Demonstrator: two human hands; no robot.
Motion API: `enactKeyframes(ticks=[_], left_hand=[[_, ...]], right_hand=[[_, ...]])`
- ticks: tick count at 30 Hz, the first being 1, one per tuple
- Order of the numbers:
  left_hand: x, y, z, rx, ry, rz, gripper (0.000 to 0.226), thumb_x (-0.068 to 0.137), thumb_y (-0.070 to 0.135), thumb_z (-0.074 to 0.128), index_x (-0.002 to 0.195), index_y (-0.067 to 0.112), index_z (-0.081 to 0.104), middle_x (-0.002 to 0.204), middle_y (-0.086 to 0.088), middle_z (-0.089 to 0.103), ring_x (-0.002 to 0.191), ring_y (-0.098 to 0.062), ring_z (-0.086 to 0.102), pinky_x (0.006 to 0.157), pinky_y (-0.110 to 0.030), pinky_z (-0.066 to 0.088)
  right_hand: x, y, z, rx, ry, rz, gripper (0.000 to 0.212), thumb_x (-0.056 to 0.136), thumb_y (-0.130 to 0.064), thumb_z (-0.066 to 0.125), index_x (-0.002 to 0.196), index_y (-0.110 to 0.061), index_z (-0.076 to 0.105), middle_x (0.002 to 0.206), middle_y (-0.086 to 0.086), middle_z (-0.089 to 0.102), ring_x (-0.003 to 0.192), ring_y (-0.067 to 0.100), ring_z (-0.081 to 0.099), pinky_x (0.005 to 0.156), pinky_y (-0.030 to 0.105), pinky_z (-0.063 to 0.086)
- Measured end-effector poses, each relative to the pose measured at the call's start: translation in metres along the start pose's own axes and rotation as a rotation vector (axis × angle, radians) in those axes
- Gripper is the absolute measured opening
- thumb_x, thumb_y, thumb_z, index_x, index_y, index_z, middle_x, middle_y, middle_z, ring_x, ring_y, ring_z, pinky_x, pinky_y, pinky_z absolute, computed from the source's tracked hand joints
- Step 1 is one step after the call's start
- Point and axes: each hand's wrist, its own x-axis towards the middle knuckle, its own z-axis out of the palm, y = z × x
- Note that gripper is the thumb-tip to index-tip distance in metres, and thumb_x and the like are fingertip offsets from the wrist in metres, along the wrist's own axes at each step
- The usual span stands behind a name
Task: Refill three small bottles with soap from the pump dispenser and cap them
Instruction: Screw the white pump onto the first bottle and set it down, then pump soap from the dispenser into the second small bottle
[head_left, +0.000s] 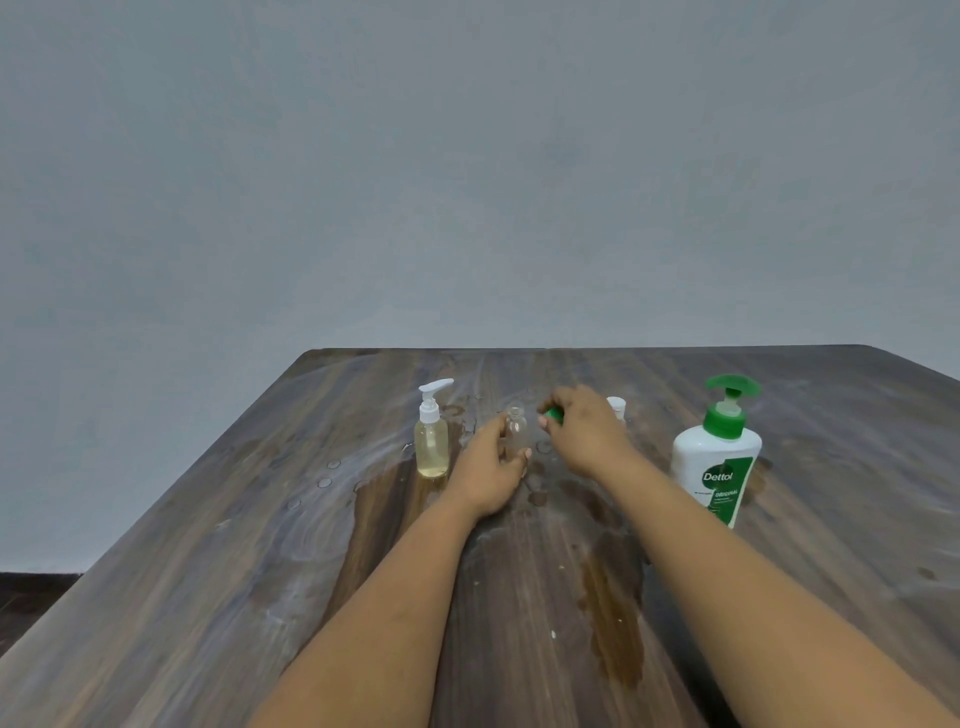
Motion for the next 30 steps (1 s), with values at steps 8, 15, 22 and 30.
enactKeyframes(ticks=[8,15,22,30], left_hand=[[-0.002,0.001,-0.003,0.081,0.027,-0.062,0.028,0.087,0.012,0.057,0.106,0.020,0.039,0.088,0.001,0.056,0.084,-0.021,0.055,0.071,-0.030,0.039],[-0.002,0.008,-0.005,-0.065,0.069,-0.101,0.019,0.095,0.011,0.052,0.107,0.007,0.037,0.116,-0.017,0.060,0.107,-0.029,0.058,0.097,-0.046,0.046],[-0.015,0.061,-0.008,-0.394,-0.052,0.071,0.008,0.090,0.013,0.068,0.088,0.014,0.060,0.073,0.008,0.068,0.068,-0.004,0.061,0.064,-0.021,0.049],[-0.037,0.124,0.024,-0.602,-0.344,-0.049,0.029,0.075,0.021,0.058,0.099,0.007,0.065,0.083,-0.003,0.069,0.056,-0.019,0.058,0.061,-0.029,0.048]], right_hand=[[-0.016,0.019,0.026,0.059,-0.060,0.056,0.037,0.081,0.012,0.057,0.059,-0.016,0.049,0.082,0.015,0.068,0.082,0.030,0.068,0.075,0.037,0.055],[-0.027,0.009,0.012,0.060,-0.050,-0.012,0.025,0.088,-0.010,0.068,0.106,-0.012,0.051,0.085,0.004,0.056,0.079,0.020,0.052,0.060,0.021,0.036],[-0.078,-0.009,-0.065,0.080,0.408,-0.446,0.016,0.091,-0.008,0.057,0.106,-0.008,0.064,0.101,0.004,0.059,0.094,0.014,0.054,0.084,0.015,0.037],[-0.093,0.073,-0.115,0.051,0.583,-0.351,0.036,0.088,-0.001,0.044,0.120,-0.001,0.062,0.120,0.011,0.060,0.122,0.026,0.050,0.106,0.009,0.024]])
